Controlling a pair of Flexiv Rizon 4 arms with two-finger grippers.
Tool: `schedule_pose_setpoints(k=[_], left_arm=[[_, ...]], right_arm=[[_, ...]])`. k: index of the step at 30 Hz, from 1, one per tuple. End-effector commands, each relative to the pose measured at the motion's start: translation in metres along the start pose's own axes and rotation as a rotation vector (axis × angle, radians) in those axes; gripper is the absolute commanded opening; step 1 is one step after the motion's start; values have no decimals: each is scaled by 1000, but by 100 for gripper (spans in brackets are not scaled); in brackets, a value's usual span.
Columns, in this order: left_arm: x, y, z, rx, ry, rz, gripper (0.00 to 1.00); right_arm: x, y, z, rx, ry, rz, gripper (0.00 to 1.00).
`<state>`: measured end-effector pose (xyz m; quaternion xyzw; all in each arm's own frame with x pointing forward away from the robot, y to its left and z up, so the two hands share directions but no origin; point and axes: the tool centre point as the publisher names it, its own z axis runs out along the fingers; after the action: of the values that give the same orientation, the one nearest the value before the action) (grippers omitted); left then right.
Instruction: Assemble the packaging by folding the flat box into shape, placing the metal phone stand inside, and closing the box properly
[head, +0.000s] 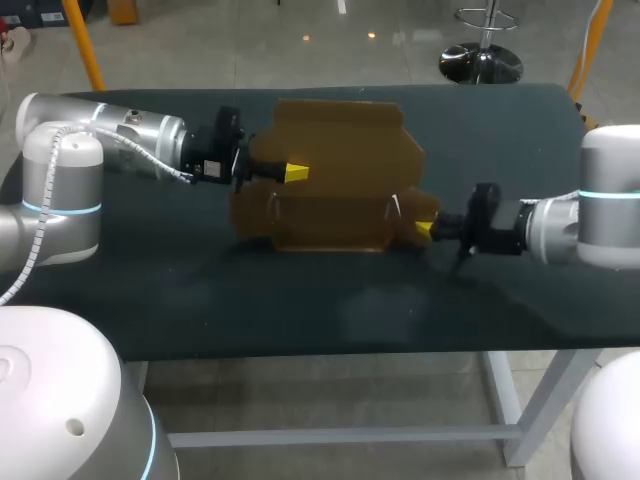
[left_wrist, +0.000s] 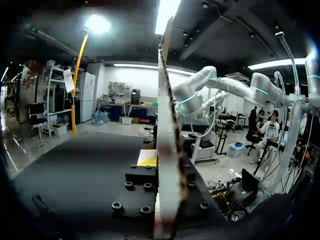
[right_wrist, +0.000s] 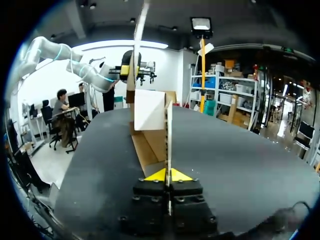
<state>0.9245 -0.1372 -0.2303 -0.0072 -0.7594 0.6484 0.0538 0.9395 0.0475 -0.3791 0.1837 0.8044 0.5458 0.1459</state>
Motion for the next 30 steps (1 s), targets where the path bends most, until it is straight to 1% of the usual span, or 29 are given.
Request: schedule_pose_setpoints(k=[1,5,8,9,10,11,12,15,20,24,30], left_arm=[[-1,3,3,1,4,0,0],[-1,3,3,1,4,0,0],[-1,3,3,1,4,0,0],[-1,3,3,1,4,0,0],[-1,3,3,1,4,0,0],[-1,3,3,1,4,0,0],[-1,3,3,1,4,0,0],[-1,3,3,1,4,0,0],[-1,3,3,1,4,0,0],[-1,3,3,1,4,0,0],[-1,3,3,1,4,0,0]], right_arm=[[7,0,8,0,-12,1,6],[11,1,10,4,-22,6,7],[13,1,11,5,-28,12,11],[14,1,11,6,-30,15,13],[15,1,12,7,-33,19,19],[16,1,12,9,-35,21,20],[17,1,13,11,-36,23,25],[21,2,14,16,-39,24,27],[25,3,16,24,-45,28,37],[29,3,17,30,-54,35,40],[36,1,17,49,-87,73,40]])
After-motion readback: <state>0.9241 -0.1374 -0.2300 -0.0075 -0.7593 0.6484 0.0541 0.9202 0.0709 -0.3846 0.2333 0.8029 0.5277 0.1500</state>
